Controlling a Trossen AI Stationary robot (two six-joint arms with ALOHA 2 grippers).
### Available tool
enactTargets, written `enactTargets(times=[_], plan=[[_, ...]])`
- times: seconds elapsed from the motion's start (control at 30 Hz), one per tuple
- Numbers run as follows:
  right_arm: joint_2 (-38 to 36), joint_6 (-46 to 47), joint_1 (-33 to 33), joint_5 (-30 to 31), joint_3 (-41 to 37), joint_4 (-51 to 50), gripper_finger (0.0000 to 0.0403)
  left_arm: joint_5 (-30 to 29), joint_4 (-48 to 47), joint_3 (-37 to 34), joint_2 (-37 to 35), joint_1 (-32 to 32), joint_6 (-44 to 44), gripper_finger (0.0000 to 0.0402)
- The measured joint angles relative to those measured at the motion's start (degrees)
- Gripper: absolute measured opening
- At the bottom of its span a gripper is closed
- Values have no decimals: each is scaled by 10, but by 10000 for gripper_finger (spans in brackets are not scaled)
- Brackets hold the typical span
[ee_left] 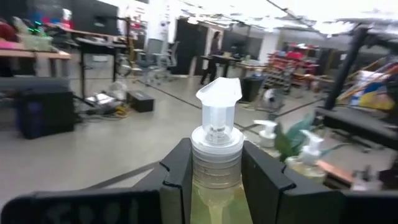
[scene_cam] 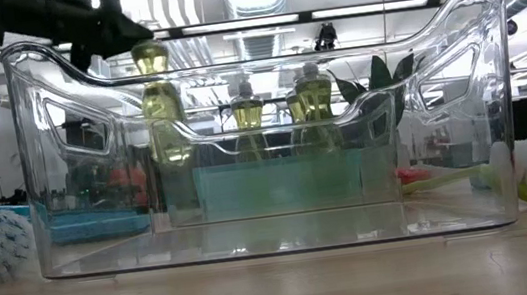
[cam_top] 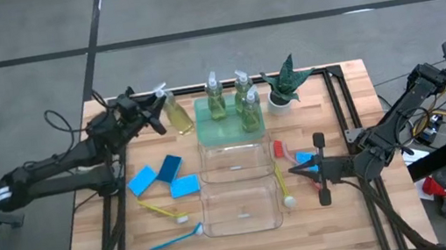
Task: Pick & Place Kitchen Sink Supplies
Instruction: Put the transparent soap dispenser into the blue bin
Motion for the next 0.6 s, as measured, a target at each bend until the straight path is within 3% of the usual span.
enactTargets(times=[0.17, 0.37, 0.6], plan=[[0, -2, -2, 0, 0, 0, 8, 49, 49, 9, 30, -7, -7, 96], [0, -1, -9, 0, 0, 1, 8, 61, 89, 24, 91, -10, 3, 95], [0, -2, -13, 0, 0, 1, 8, 86, 96, 92, 186, -11, 25, 94]])
